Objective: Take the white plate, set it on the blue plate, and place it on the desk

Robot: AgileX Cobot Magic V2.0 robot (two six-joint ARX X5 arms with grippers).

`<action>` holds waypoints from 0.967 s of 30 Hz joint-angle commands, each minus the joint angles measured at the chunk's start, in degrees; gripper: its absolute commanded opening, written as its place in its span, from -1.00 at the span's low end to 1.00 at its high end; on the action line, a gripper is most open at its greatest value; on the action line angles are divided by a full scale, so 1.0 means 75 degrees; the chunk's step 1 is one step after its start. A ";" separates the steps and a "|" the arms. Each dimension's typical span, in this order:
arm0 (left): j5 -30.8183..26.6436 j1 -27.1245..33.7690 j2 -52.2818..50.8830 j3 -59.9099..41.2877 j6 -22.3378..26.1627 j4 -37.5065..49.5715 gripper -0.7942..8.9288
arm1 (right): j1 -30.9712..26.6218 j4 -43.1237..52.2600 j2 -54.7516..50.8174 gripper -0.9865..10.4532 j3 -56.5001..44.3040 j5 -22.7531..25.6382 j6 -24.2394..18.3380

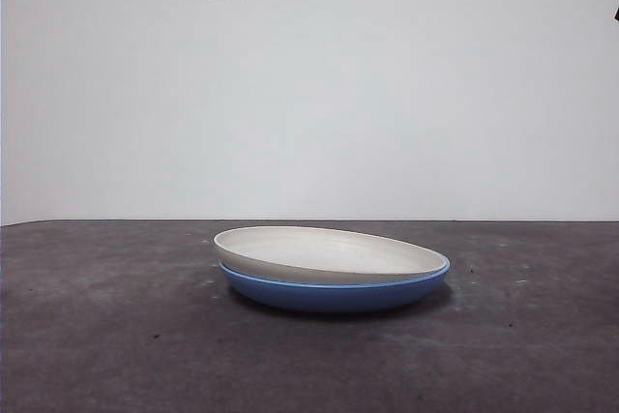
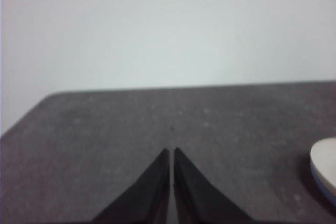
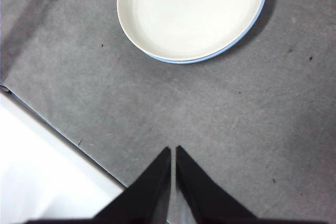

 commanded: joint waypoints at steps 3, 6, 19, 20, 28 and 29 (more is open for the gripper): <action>-0.0035 0.0020 -0.0379 -0.0166 -0.0044 -0.0571 -0.81 | 0.0047 0.0058 0.0047 -0.81 0.0149 -0.0020 -0.0067; -0.0032 0.0020 -0.0487 -0.0166 -0.0044 -0.1037 -0.81 | 0.0047 0.0058 0.0047 -0.81 0.0149 -0.0020 -0.0067; -0.0032 0.0020 -0.0487 -0.0163 -0.0210 -0.2052 -0.81 | 0.0047 0.0055 0.0047 -0.81 0.0149 -0.0020 -0.0067; -0.0032 0.0020 -0.0487 -0.0163 -0.0210 -0.2052 -0.81 | 0.0047 0.0055 0.0047 -0.81 0.0149 -0.0020 -0.0067; -0.0032 0.0020 -0.0487 -0.0163 -0.0210 -0.2052 -0.81 | 0.0047 0.0055 0.0047 -0.81 0.0149 -0.0020 -0.0067; -0.0032 0.0020 -0.0487 -0.0163 -0.0210 -0.2052 -0.81 | 0.0047 0.0055 0.0047 -0.81 0.0149 -0.0020 -0.0067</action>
